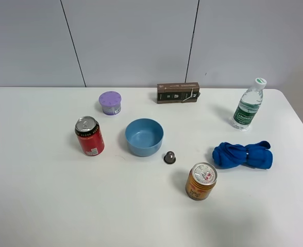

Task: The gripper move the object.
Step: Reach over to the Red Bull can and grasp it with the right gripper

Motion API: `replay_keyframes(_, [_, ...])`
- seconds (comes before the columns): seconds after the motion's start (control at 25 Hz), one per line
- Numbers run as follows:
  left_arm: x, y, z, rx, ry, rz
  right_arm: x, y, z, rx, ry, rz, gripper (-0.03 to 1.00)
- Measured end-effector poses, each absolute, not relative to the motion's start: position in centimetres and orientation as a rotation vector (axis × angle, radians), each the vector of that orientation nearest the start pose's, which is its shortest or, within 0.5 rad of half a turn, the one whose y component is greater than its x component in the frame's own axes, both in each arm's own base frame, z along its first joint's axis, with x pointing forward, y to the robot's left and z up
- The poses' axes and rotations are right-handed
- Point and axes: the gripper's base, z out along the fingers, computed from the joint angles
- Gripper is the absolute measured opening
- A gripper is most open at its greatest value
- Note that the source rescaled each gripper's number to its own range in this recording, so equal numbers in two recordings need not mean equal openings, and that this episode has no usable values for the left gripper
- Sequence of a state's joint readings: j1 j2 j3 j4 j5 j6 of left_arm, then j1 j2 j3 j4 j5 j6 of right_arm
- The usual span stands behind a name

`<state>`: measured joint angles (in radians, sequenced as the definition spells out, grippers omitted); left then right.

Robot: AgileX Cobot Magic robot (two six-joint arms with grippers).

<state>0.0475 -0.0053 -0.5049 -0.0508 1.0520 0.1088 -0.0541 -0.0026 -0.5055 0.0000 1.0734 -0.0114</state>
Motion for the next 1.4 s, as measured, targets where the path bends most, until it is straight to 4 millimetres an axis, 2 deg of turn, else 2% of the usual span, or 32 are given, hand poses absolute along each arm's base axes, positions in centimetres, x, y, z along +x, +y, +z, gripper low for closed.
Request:
replay_keyframes(0.96, [-0.58,-0.43,27.94,0.064,2.024,0.038,-0.65,0.04,27.78,0.045,2.049,-0.04,1.0])
replay_keyframes(1.4, [-0.58,-0.43,27.94,0.064,2.024,0.038,-0.49,-0.26,27.79,0.1,2.056,-0.052,1.0])
